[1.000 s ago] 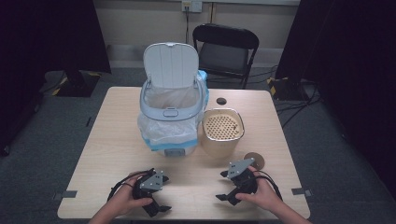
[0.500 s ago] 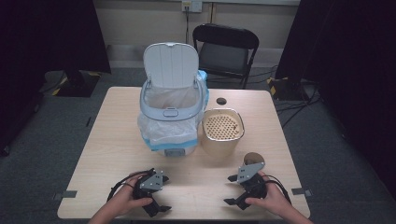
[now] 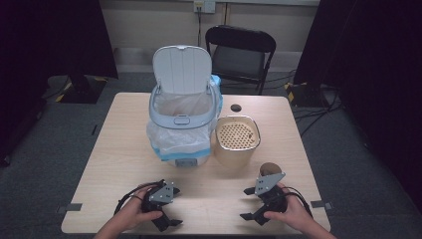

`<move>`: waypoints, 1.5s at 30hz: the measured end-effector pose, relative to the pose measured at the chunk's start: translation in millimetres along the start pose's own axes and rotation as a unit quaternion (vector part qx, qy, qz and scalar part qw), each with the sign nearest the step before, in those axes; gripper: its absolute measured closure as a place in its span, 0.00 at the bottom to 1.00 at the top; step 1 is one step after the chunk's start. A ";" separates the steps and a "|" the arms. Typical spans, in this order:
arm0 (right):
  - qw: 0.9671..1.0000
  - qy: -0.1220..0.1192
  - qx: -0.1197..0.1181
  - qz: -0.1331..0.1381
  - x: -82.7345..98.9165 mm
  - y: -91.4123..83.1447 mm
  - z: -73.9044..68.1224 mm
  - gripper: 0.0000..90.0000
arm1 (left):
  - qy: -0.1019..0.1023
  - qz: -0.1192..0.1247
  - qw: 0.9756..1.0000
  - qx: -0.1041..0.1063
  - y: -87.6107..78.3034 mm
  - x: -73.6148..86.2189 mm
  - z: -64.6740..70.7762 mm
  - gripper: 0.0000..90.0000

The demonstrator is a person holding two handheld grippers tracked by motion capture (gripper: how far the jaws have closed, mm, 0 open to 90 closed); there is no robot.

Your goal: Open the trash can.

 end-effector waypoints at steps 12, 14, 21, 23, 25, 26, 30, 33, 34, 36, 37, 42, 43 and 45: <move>1.000 -0.026 -0.002 -0.006 -32.2 -17.6 1.5 0.17 | 0.003 -0.002 1.000 0.004 -0.4 0.3 -0.1 0.00; 1.000 -0.028 0.006 -0.002 -37.7 -26.9 7.1 0.17 | 0.004 -0.002 1.000 0.004 -0.5 0.3 -0.1 0.00; 0.999 -0.026 0.028 0.007 -43.8 -48.5 22.2 0.16 | 0.002 -0.002 1.000 0.004 -0.5 0.3 0.1 0.00; 0.999 -0.023 0.031 0.008 -43.5 -51.1 24.5 0.16 | 0.003 -0.002 1.000 0.004 -0.5 0.3 -0.1 0.00; 0.999 -0.017 0.040 0.014 -42.5 -60.2 31.6 0.16 | 0.004 -0.002 1.000 0.004 -0.5 0.3 -0.1 0.00; 0.999 -0.014 0.043 0.017 -41.9 -63.3 33.9 0.16 | 0.003 -0.002 1.000 0.004 -0.5 0.3 -0.1 0.00; 0.998 0.000 0.059 0.031 -39.0 -74.8 43.8 0.16 | 0.002 -0.002 1.000 0.004 -0.5 0.4 0.0 0.00; 0.997 0.008 0.073 0.034 -34.7 -81.9 50.6 0.16 | 0.004 -0.002 1.000 0.004 -0.5 0.3 -0.1 0.00; 0.996 0.010 0.076 0.036 -33.0 -83.8 52.8 0.16 | 0.002 -0.002 1.000 0.004 -0.5 0.4 0.0 0.00; 0.995 0.017 0.085 0.039 -28.7 -88.1 57.8 0.16 | 0.004 -0.002 1.000 0.004 -0.5 0.3 -0.1 0.00; 0.995 0.021 0.088 0.042 -26.4 -90.0 60.1 0.16 | 0.002 -0.002 1.000 0.004 -0.5 0.3 0.0 0.00; 0.992 0.037 0.105 0.055 -15.4 -98.6 70.9 0.16 | 0.003 -0.002 1.000 0.004 -0.5 0.3 0.0 0.00; 0.992 0.037 0.105 0.055 -15.4 -98.6 70.9 0.16 | 0.004 -0.002 1.000 0.004 -0.5 0.3 -0.1 0.00; 0.991 0.041 0.110 0.058 -8.9 -101.3 75.5 0.16 | 0.002 -0.002 1.000 0.004 -0.5 0.3 0.1 0.00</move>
Point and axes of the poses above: each handheld gripper's, and its own axes: y roughly forward along the jaws, x roughly out of its underside, z roughly to its right, the point moved 7 cm from there along y, roughly forward along the jaws
